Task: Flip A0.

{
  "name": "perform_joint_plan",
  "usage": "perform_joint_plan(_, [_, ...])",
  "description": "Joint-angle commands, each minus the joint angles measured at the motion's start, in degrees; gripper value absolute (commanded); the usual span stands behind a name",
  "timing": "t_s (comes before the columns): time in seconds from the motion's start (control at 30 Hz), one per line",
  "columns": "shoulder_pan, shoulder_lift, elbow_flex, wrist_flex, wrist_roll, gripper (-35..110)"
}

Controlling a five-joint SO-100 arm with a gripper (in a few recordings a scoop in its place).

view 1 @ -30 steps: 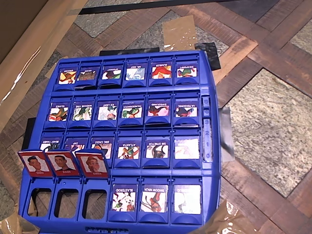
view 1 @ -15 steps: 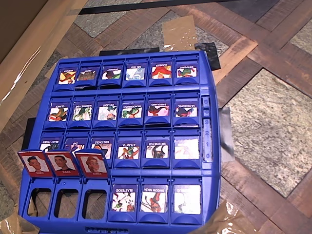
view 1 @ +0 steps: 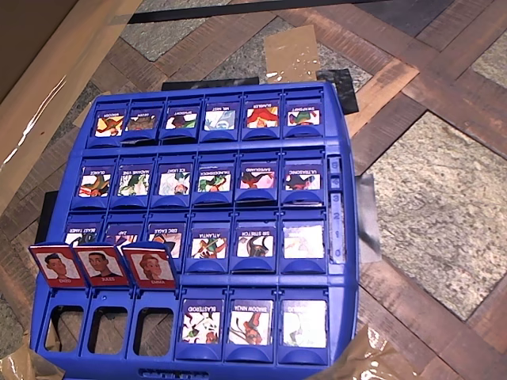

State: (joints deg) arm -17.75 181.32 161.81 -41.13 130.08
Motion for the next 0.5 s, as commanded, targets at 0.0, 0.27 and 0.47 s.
perform_joint_plan(0.0, [-2.1, -4.2, -4.7, 7.8, -11.2, 0])
perform_joint_plan(0.27, [-1.4, -20.8, -17.4, 25.8, -28.0, 0])
perform_joint_plan(0.47, [0.4, -36.7, -23.9, 27.2, -35.2, 0])
